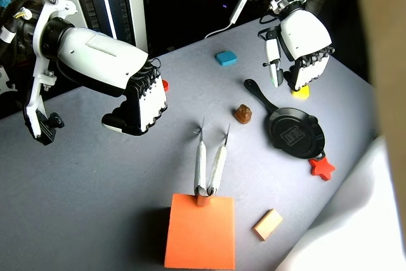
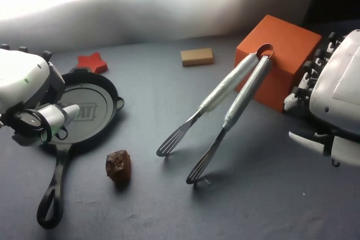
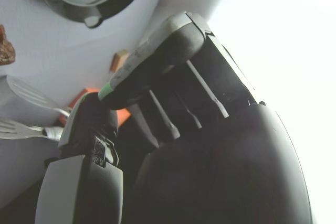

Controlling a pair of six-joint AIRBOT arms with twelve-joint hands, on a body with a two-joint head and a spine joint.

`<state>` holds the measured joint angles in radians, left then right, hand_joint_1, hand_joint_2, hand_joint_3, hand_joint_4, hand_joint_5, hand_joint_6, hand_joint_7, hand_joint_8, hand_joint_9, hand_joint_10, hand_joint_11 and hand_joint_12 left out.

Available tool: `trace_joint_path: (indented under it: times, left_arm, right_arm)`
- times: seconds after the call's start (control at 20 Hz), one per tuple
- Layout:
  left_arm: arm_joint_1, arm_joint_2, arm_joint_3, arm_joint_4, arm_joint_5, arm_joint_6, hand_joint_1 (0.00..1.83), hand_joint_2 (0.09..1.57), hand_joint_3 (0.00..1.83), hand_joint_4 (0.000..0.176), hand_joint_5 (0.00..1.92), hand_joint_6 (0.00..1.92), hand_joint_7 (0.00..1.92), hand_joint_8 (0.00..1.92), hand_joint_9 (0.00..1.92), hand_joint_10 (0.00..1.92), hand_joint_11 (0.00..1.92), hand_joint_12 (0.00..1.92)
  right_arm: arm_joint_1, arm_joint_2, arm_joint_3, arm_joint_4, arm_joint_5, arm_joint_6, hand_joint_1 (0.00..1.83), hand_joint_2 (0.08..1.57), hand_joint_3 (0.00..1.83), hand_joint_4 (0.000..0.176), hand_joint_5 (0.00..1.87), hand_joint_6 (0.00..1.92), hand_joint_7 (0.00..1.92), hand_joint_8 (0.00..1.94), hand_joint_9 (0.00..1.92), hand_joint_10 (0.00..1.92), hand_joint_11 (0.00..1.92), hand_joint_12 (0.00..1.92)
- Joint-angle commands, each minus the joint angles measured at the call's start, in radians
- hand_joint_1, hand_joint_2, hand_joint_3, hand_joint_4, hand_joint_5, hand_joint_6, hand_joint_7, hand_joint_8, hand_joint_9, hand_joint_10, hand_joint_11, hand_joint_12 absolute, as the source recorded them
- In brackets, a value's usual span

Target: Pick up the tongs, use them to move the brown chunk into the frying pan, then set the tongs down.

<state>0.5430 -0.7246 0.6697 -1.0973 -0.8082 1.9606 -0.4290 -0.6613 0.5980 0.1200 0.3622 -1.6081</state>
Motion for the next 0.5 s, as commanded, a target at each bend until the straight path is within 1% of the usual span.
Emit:
trace_joint_path:
  times: [0.0, 0.05, 0.1, 0.15, 0.25, 0.3, 0.35, 0.4, 0.45]
  left_arm:
    - [-0.011, 0.009, -0.005, 0.054, -0.086, 0.004, 0.25, 1.25, 0.14, 0.004, 0.18, 0.11, 0.31, 0.08, 0.32, 0.21, 0.01, 1.10]
    - [-0.013, 0.008, -0.008, 0.054, -0.087, 0.004, 0.24, 1.31, 0.01, 0.004, 0.21, 0.02, 0.32, 0.01, 0.37, 0.06, 0.00, 1.12]
    - [-0.013, 0.008, -0.012, 0.054, -0.087, 0.006, 0.25, 1.31, 0.00, 0.001, 0.20, 0.00, 0.33, 0.00, 0.37, 0.04, 0.00, 1.10]
    - [-0.012, 0.008, -0.014, 0.054, -0.087, 0.008, 0.23, 1.32, 0.00, 0.000, 0.18, 0.00, 0.29, 0.00, 0.33, 0.02, 0.00, 1.03]
    - [-0.007, 0.008, -0.015, 0.054, -0.087, 0.012, 0.16, 1.30, 0.00, 0.000, 0.16, 0.00, 0.21, 0.00, 0.21, 0.00, 0.00, 0.83]
    - [-0.004, 0.009, -0.015, 0.054, -0.087, 0.014, 0.05, 1.28, 0.00, 0.000, 0.10, 0.00, 0.13, 0.00, 0.12, 0.00, 0.00, 0.60]
    - [0.000, 0.009, -0.015, 0.054, -0.087, 0.014, 0.01, 1.27, 0.00, 0.000, 0.07, 0.00, 0.09, 0.00, 0.08, 0.00, 0.00, 0.45]
    - [0.000, 0.008, -0.017, 0.054, -0.088, 0.014, 0.00, 1.25, 0.00, 0.000, 0.04, 0.00, 0.07, 0.01, 0.05, 0.00, 0.00, 0.35]
    - [0.000, 0.008, -0.020, 0.054, -0.092, 0.015, 0.00, 1.22, 0.00, 0.000, 0.02, 0.00, 0.05, 0.00, 0.03, 0.00, 0.00, 0.28]
  right_arm:
    - [0.008, 0.004, -0.003, -0.007, 0.112, -0.008, 0.18, 1.10, 0.17, 0.000, 0.27, 0.22, 0.36, 0.11, 0.28, 0.26, 0.00, 1.01]
    - [0.007, 0.003, -0.003, -0.007, 0.112, -0.009, 0.20, 1.17, 0.02, 0.000, 0.31, 0.08, 0.38, 0.01, 0.31, 0.11, 0.00, 1.01]
    - [0.007, 0.001, -0.003, -0.007, 0.112, -0.009, 0.15, 1.17, 0.00, 0.000, 0.28, 0.03, 0.35, 0.00, 0.30, 0.06, 0.00, 0.94]
    - [0.006, 0.000, -0.003, -0.007, 0.112, -0.009, 0.12, 1.17, 0.00, 0.000, 0.27, 0.02, 0.34, 0.00, 0.29, 0.05, 0.00, 0.88]
    - [0.006, 0.000, -0.003, -0.007, 0.112, -0.009, 0.10, 1.15, 0.00, 0.000, 0.26, 0.01, 0.31, 0.00, 0.28, 0.03, 0.00, 0.85]
    - [0.006, 0.000, -0.003, -0.007, 0.112, -0.010, 0.08, 1.14, 0.00, 0.000, 0.23, 0.01, 0.26, 0.00, 0.24, 0.01, 0.00, 0.72]
    - [0.006, -0.001, -0.002, -0.007, 0.113, -0.019, 0.07, 1.14, 0.00, 0.000, 0.19, 0.01, 0.23, 0.00, 0.21, 0.01, 0.00, 0.61]
    - [0.010, -0.004, -0.001, -0.007, 0.115, -0.020, 0.12, 1.11, 0.00, 0.000, 0.18, 0.00, 0.20, 0.00, 0.18, 0.00, 0.00, 0.53]
    - [0.019, -0.007, 0.001, -0.007, 0.109, -0.020, 0.18, 1.08, 0.00, 0.000, 0.16, 0.00, 0.18, 0.00, 0.15, 0.00, 0.00, 0.41]
